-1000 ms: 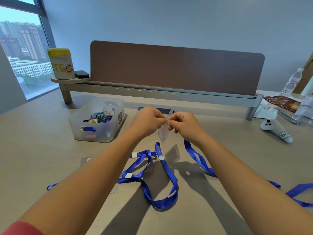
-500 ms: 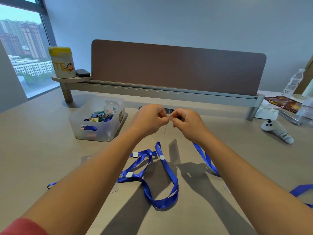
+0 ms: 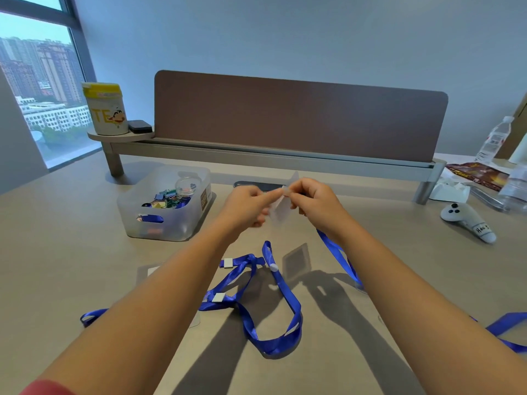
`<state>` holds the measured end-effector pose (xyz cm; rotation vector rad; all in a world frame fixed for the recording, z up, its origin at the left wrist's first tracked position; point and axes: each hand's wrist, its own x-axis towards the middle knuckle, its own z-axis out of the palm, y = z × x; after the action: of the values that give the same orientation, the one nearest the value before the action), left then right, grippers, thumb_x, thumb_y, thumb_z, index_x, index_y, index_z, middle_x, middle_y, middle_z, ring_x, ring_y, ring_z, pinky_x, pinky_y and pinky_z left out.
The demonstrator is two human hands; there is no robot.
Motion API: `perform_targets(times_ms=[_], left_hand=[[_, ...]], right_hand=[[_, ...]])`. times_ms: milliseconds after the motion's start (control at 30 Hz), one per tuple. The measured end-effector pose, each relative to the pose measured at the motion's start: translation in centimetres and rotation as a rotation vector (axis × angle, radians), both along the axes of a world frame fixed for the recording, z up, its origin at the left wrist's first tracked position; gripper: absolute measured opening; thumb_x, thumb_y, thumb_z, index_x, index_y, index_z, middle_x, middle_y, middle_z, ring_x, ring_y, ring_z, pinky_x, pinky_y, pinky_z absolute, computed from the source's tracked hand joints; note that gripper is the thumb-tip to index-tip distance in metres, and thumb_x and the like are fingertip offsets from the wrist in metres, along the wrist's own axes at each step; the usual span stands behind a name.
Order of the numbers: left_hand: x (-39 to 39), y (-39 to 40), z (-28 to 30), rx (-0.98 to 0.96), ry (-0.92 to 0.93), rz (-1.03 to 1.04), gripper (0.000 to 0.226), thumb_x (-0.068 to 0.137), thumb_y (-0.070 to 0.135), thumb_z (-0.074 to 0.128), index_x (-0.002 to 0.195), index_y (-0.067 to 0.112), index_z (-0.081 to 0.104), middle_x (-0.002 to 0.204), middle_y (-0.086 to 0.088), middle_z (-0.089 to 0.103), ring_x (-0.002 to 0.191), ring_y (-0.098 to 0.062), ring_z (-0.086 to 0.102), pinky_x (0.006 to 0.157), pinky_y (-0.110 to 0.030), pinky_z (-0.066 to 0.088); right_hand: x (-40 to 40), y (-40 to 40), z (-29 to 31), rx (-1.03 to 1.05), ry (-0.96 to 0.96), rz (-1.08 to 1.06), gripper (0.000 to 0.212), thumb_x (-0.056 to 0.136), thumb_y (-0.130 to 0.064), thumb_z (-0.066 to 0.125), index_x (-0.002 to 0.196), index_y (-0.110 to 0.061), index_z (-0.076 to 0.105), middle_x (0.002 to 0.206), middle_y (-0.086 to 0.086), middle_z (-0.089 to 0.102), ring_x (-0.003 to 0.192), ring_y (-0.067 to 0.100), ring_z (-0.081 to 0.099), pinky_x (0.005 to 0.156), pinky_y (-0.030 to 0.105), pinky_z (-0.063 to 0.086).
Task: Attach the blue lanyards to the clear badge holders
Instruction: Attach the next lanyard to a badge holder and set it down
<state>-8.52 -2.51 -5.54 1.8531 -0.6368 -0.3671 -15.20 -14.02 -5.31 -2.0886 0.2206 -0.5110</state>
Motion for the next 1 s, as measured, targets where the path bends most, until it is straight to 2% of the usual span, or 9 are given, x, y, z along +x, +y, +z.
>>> perform_targets(times_ms=[133,233,300,367,500,600,700,867,1000], left_hand=[[-0.1,1.2,-1.9,0.092,0.663,-0.149,0.069,0.088,0.063,0.022,0.076,0.006,0.058,0.068,-0.007,0.061,0.060,-0.016,0.055,0.060,-0.025,0.048],[-0.1,0.9,-3.0,-0.120,0.936,-0.113,0.071,0.088,0.061,0.026,0.107,0.000,0.056,0.073,-0.009,0.072,0.055,-0.016,0.067,0.050,-0.022,0.057],[-0.5,0.4,-3.0,-0.343,1.038,-0.038,0.061,0.091,0.049,0.038,0.124,-0.001,0.045,0.082,-0.013,0.068,0.063,-0.019,0.067,0.061,-0.026,0.059],[-0.7,-0.2,-2.5,-0.512,1.061,0.026,0.047,0.092,0.032,0.048,0.124,-0.003,0.046,0.085,-0.015,0.062,0.073,-0.021,0.062,0.079,-0.031,0.052],[-0.9,-0.8,-0.7,-0.660,0.982,0.093,0.010,0.092,0.009,0.049,0.095,0.000,0.053,0.082,-0.012,0.058,0.071,-0.018,0.059,0.081,-0.027,0.048],[-1.0,-1.3,0.3,-0.595,0.849,0.082,0.006,0.093,0.004,0.046,0.096,0.000,0.049,0.078,-0.013,0.056,0.068,-0.018,0.059,0.065,-0.022,0.056],[-0.8,-2.2,1.2,-0.548,0.670,0.176,0.020,0.092,0.000,0.046,0.111,0.003,0.046,0.086,-0.012,0.057,0.068,-0.017,0.059,0.054,-0.022,0.057],[-0.5,-4.1,3.2,-0.603,0.616,0.235,0.009,0.092,0.002,0.047,0.101,0.000,0.045,0.076,-0.010,0.053,0.075,-0.020,0.060,0.083,-0.030,0.053],[-0.9,-5.3,4.0,-0.559,0.624,0.249,0.002,0.093,0.004,0.044,0.094,0.003,0.046,0.085,-0.012,0.054,0.091,-0.022,0.059,0.081,-0.029,0.052]], right_hand=[[0.1,-0.1,0.1,0.181,-0.002,0.008,0.032,0.092,-0.004,0.044,0.065,-0.018,0.051,0.060,0.000,0.043,0.055,0.010,0.036,0.050,0.014,0.033],[0.0,-0.2,-0.1,0.291,-0.005,0.027,0.030,0.091,-0.001,0.044,0.065,-0.012,0.053,0.057,0.005,0.038,0.054,0.013,0.031,0.053,0.021,0.028],[-0.3,-0.5,-0.1,0.369,0.002,0.037,0.030,0.091,0.002,0.042,0.066,-0.010,0.053,0.058,0.005,0.037,0.054,0.013,0.030,0.053,0.022,0.026],[-0.7,-0.8,-0.1,0.393,0.025,0.040,0.031,0.092,0.003,0.039,0.068,-0.009,0.053,0.059,0.005,0.038,0.054,0.013,0.031,0.054,0.022,0.027],[-1.2,-1.4,-0.1,0.315,0.113,0.038,0.028,0.094,-0.004,0.039,0.074,-0.012,0.057,0.062,0.004,0.042,0.056,0.011,0.034,0.056,0.021,0.032],[-1.2,-1.6,-0.3,0.188,0.248,-0.026,0.024,0.096,-0.011,0.039,0.105,-0.003,0.060,0.074,0.003,0.052,0.065,0.011,0.044,0.062,0.020,0.039],[-0.8,-2.0,-1.3,0.097,0.212,-0.260,0.034,0.094,-0.008,0.038,0.127,-0.005,0.047,0.112,0.007,0.054,0.097,0.020,0.051,0.083,0.029,0.040],[-0.4,-1.0,-2.9,0.637,0.128,-0.252,0.027,0.090,-0.003,0.036,0.072,-0.007,0.055,0.073,0.008,0.059,0.065,0.018,0.054,0.062,0.024,0.043],[0.5,0.1,-4.7,0.973,0.146,-0.038,0.032,0.089,0.001,0.026,0.089,-0.011,0.056,0.086,0.002,0.058,0.078,0.015,0.055,0.067,0.027,0.042]])
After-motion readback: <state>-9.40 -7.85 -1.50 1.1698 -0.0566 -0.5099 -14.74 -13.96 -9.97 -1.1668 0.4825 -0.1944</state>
